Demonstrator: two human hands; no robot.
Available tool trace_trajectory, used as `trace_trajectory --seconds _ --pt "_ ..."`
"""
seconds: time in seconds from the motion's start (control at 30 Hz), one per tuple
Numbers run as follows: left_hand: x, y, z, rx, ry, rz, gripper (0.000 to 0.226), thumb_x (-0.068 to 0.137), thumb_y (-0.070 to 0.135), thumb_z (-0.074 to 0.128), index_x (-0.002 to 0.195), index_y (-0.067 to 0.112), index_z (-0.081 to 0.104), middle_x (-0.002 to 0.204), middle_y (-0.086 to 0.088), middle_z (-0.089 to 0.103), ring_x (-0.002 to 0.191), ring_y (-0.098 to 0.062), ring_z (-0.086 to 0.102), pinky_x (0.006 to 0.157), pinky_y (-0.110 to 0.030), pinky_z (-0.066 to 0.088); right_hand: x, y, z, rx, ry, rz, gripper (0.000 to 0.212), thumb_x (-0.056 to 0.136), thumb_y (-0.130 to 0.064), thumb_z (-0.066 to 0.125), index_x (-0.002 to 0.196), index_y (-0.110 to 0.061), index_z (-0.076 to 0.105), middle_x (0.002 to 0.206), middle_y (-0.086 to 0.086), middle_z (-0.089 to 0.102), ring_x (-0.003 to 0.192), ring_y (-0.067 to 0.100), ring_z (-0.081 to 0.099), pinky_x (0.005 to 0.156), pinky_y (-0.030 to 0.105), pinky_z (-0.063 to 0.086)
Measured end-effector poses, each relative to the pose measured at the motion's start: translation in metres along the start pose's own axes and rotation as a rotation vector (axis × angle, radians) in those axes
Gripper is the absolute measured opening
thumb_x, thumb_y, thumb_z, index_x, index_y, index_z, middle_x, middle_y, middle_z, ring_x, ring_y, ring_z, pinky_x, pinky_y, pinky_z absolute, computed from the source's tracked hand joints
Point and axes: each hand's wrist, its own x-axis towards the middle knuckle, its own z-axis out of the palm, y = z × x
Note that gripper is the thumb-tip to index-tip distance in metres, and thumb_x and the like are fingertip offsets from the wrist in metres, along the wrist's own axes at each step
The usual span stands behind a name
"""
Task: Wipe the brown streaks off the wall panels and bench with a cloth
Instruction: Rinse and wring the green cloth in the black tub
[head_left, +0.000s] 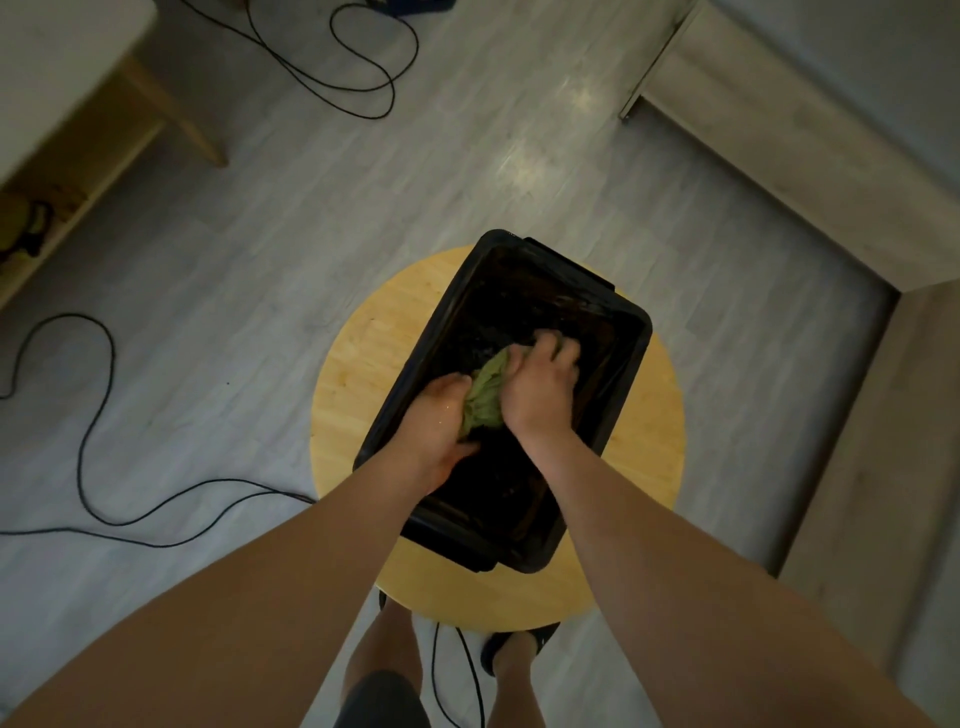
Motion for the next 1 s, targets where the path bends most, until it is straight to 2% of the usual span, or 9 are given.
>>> trace_trajectory --seconds 0.1,0.2,0.3,0.4,0.6,0.73,0.87,0.93,1.0 --pt "0.003 -0.004 0.001 0.063 0.039 -0.103 0.055 0.106 0.048 0.047 0.154 0.032 0.027 0.139 -0.01 0.058 0.125 -0.036 0.058 0.101 -0.067 0.047 -0.013 -0.008 0.009 0.089 -0.247 0.22 0.057 0.111 -0.045 0.026 0.157 -0.012 0.028 0.16 0.022 0.028 0.137 0.041 0.043 0.113 0.048 0.041" --pt "0.007 -0.004 0.006 -0.086 0.025 -0.195 0.057 0.105 0.052 0.048 0.152 0.021 0.044 0.133 -0.013 0.064 0.118 -0.034 0.063 0.097 -0.058 0.054 -0.041 -0.016 -0.003 0.015 -0.405 0.088 0.052 0.11 -0.048 0.025 0.115 -0.016 0.065 0.109 0.011 0.07 0.093 0.028 0.067 0.083 0.043 0.057" --pt "0.008 -0.001 0.005 -0.125 0.026 -0.168 0.045 0.109 0.037 0.046 0.099 0.002 0.072 0.087 -0.015 0.07 0.078 -0.023 0.072 0.071 -0.033 0.056 -0.073 -0.026 -0.022 0.154 -0.232 -0.135 0.057 0.108 -0.053 0.032 0.071 -0.021 0.061 0.063 -0.003 0.06 0.058 0.014 0.059 0.054 0.031 0.045" --pt "0.011 -0.002 0.002 -0.111 0.017 -0.161 0.048 0.109 0.018 0.042 0.067 0.006 0.059 0.047 -0.004 0.056 0.042 -0.016 0.06 0.045 -0.02 0.048 -0.088 -0.026 -0.025 0.226 -0.138 -0.294 0.06 0.109 -0.049 0.035 0.055 -0.024 0.047 0.047 -0.004 0.045 0.044 0.013 0.048 0.045 0.027 0.033" --pt "0.001 0.005 0.005 -0.028 -0.059 -0.033 0.019 0.104 0.004 0.054 0.104 -0.001 0.072 0.091 -0.015 0.077 0.09 -0.027 0.074 0.081 -0.036 0.06 -0.048 -0.01 -0.011 -0.09 -0.108 -0.345 0.057 0.11 -0.046 0.025 0.07 -0.022 0.056 0.066 0.0 0.06 0.065 0.028 0.064 0.059 0.037 0.051" --pt "0.002 0.004 -0.002 0.098 -0.024 0.025 0.023 0.106 0.016 0.052 0.118 0.008 0.07 0.109 -0.012 0.075 0.108 -0.029 0.068 0.086 -0.041 0.059 -0.009 -0.004 -0.008 -0.209 -0.095 -0.137 0.049 0.112 -0.045 0.027 0.113 -0.011 0.063 0.108 0.015 0.065 0.093 0.039 0.068 0.072 0.041 0.053" --pt "0.0 0.004 -0.003 0.107 -0.017 -0.158 0.075 0.086 0.062 0.063 0.152 0.037 0.036 0.138 -0.006 0.06 0.124 -0.035 0.058 0.082 -0.062 0.056 -0.001 0.003 0.002 0.033 -0.136 0.203 0.054 0.111 -0.043 0.028 0.155 -0.011 0.028 0.159 0.024 0.023 0.139 0.045 0.04 0.109 0.046 0.04" --pt "0.004 0.004 0.0 0.084 -0.008 -0.177 0.068 0.094 0.065 0.055 0.155 0.045 0.03 0.143 -0.006 0.057 0.128 -0.039 0.055 0.085 -0.067 0.052 -0.008 0.001 0.006 0.036 -0.38 0.186 0.052 0.111 -0.044 0.024 0.155 -0.018 0.032 0.161 0.02 0.028 0.14 0.041 0.041 0.112 0.044 0.039" --pt "0.007 0.005 0.005 -0.054 -0.034 -0.234 0.054 0.104 0.06 0.042 0.149 0.032 0.046 0.134 -0.011 0.063 0.12 -0.036 0.061 0.088 -0.06 0.054 -0.021 -0.004 -0.002 0.07 -0.461 0.062 0.044 0.11 -0.043 0.029 0.133 -0.017 0.057 0.132 0.016 0.061 0.117 0.036 0.06 0.097 0.041 0.051"
